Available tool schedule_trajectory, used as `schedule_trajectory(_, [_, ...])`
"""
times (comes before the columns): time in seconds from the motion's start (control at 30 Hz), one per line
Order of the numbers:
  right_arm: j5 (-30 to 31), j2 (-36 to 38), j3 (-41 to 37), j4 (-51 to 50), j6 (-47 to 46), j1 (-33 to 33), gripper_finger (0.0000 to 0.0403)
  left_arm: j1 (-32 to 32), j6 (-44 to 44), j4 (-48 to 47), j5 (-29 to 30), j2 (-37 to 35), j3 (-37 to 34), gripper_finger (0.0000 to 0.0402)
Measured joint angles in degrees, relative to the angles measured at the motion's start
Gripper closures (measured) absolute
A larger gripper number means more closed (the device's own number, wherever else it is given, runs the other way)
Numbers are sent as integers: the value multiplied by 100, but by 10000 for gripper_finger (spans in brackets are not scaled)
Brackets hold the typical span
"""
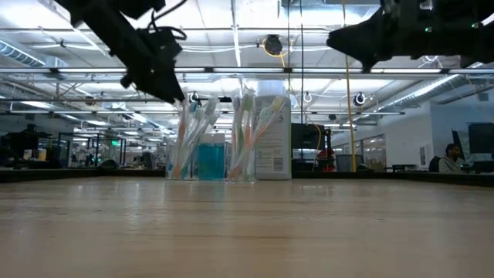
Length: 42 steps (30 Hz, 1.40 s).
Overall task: Pick & Place toothbrushing station
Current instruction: Return to Home Position
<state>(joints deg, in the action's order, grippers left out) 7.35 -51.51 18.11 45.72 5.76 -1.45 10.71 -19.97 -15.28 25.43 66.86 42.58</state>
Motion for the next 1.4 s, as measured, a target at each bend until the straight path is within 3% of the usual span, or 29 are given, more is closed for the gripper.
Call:
schedule_trajectory(0.27, [-160,1856,0,-1896,187,-11,395,-237,325,-352,5,-1540,80,202])
schedule_trajectory(0.57, [-363,3758,4,-3703,-199,-5,401,-967,1400,-297,7,-3475,-689,216])
schedule_trajectory(0.73, [-1615,4309,-23,-4595,-593,2,402,-1201,1580,1,5,-4337,-1451,222])
schedule_trajectory(0.83, [-2024,4527,-269,-4652,-675,2,402,-1274,1749,300,7,-4856,-1850,222])
schedule_trajectory(1.07, [-2115,4899,-628,-4644,-700,2,402,-1422,2138,587,1,-5806,-2582,225])
schedule_trajectory(1.4, [-2114,5132,-1270,-4304,-816,2,402,-1465,2267,803,-21,-6551,-3205,224])
